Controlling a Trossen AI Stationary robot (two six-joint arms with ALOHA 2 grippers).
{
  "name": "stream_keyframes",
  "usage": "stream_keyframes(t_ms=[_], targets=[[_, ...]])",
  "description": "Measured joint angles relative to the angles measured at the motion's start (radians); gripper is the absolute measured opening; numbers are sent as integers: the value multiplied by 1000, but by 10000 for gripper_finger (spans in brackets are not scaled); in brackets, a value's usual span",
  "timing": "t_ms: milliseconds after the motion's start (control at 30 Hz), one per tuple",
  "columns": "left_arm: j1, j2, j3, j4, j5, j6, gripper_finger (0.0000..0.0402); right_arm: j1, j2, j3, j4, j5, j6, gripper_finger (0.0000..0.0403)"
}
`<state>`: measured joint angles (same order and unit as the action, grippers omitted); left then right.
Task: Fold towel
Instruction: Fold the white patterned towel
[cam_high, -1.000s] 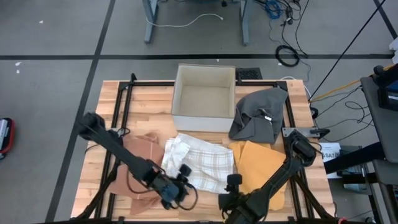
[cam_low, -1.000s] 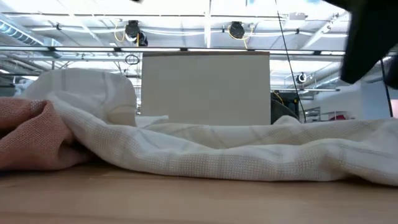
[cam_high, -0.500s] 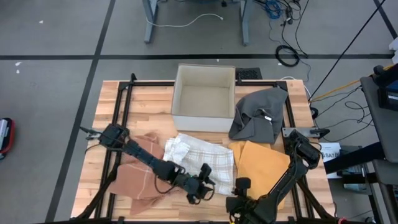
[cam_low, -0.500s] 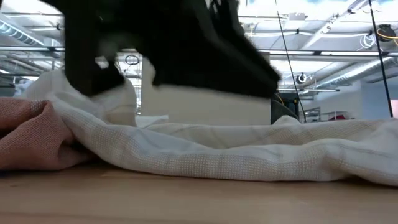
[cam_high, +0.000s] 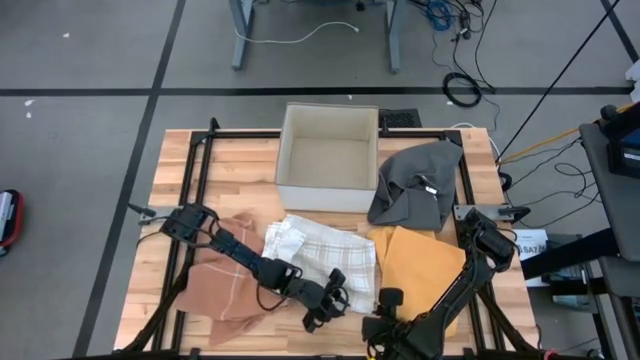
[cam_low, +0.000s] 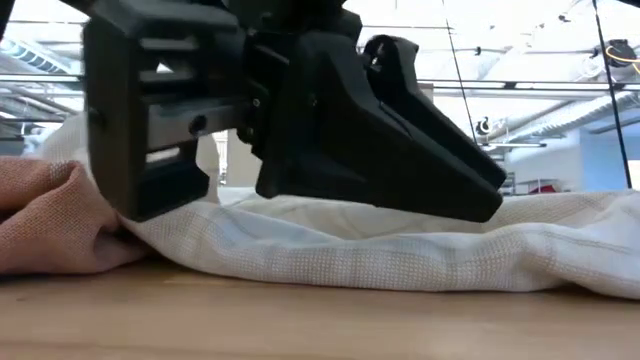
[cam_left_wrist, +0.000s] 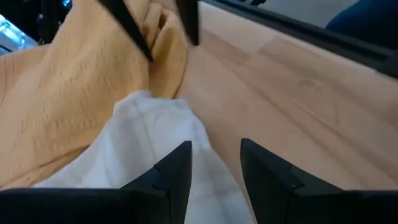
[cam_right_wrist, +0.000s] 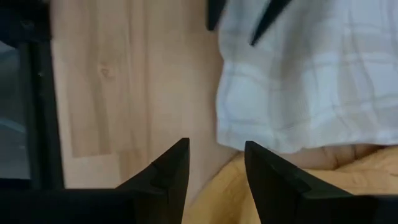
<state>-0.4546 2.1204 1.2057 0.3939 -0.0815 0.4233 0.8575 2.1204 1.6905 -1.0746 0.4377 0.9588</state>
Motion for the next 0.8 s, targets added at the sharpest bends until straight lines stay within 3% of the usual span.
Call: stream_keyframes(t_ms=[200, 800], targets=[[11, 0, 0, -3, 66, -31, 142, -23, 37, 0, 25, -2, -18, 140], [25, 0, 0, -19, 69, -54, 142, -111, 89, -1, 58, -28, -110, 139]])
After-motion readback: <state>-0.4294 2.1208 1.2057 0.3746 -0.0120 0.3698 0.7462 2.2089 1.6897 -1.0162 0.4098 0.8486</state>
